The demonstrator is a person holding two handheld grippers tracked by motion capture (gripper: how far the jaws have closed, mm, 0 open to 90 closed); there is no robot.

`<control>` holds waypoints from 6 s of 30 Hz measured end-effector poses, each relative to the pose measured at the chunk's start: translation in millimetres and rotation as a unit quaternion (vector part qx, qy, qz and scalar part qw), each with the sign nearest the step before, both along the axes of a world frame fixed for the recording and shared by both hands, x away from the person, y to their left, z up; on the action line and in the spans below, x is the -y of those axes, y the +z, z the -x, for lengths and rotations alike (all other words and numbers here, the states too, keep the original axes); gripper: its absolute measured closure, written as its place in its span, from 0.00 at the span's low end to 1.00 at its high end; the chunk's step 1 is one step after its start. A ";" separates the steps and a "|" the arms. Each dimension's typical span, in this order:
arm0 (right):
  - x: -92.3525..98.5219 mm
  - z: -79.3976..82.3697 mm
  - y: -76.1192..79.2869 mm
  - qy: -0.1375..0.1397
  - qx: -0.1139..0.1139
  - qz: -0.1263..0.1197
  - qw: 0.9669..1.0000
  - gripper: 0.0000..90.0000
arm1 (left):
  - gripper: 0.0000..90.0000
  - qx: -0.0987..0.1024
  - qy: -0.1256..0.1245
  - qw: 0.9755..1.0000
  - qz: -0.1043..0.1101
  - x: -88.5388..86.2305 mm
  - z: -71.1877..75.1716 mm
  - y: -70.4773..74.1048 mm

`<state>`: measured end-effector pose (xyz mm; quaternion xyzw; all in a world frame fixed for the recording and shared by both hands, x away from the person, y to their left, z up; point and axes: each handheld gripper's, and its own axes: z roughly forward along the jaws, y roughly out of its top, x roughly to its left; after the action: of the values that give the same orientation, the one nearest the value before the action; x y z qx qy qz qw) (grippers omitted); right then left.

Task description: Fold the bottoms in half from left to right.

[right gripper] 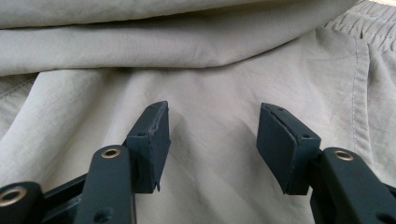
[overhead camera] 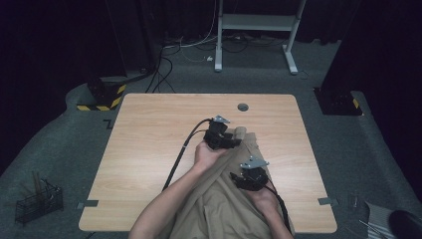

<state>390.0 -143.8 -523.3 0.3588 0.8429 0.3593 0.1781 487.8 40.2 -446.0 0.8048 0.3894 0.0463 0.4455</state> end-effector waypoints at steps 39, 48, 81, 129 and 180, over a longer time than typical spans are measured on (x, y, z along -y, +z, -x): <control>17.0 14.1 0.2 -0.021 -0.004 -0.005 1.000 0.49 | 0.76 -0.005 0.010 0.997 -0.070 -57.7 76.1 -68.8; -0.2 -13.5 0.4 -0.017 -0.004 -0.002 1.000 0.49 | 0.80 0.014 0.035 0.993 -0.108 -65.8 49.5 -66.9; -17.2 -39.8 21.2 -0.034 0.003 -0.022 0.999 0.50 | 0.55 -0.002 0.097 0.990 -0.100 -123.9 16.5 -26.8; -2.5 -9.8 5.5 -0.035 -0.004 -0.022 0.999 0.53 | 0.50 -0.001 -0.011 0.999 -0.038 -46.2 51.9 -6.2; -3.5 -28.2 9.2 -0.057 0.001 -0.009 0.998 0.52 | 0.44 0.014 0.168 0.980 -0.103 -167.3 58.9 -43.6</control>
<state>418.3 -140.3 -514.1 0.4079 0.8174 0.3565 0.1960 428.8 207.5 -489.6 0.7690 0.5059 0.1718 0.3511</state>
